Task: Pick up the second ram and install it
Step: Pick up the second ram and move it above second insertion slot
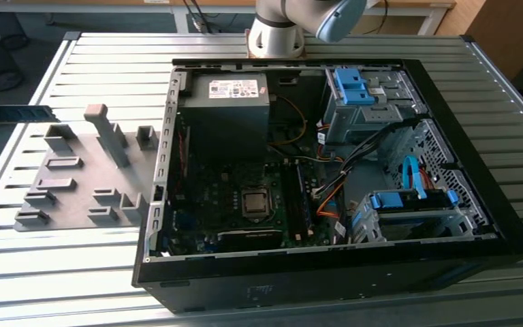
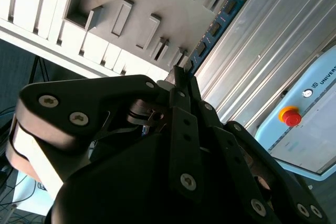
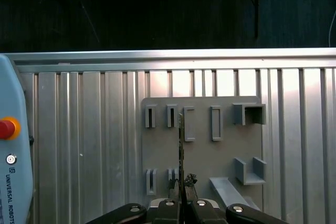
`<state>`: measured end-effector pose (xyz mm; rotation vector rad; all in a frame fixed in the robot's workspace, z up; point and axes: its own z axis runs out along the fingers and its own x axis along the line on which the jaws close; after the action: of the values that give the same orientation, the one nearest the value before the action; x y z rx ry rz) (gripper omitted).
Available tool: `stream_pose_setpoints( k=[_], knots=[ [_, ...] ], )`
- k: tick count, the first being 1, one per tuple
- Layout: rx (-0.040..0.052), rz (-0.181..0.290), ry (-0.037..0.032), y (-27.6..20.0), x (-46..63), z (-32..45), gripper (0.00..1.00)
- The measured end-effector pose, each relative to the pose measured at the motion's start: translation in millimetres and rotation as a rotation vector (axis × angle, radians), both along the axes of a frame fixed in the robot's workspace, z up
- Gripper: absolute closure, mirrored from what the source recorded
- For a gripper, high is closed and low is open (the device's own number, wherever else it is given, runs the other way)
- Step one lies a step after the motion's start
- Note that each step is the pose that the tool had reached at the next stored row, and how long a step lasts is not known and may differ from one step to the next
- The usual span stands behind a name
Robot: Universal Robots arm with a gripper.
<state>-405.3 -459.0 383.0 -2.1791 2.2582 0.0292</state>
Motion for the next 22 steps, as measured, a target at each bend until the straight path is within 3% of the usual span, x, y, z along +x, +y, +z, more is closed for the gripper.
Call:
stream_pose_setpoints(
  k=[22],
  knots=[
    [0.0,0.0,0.0,0.0,7.2,0.0,0.86]
  ],
)
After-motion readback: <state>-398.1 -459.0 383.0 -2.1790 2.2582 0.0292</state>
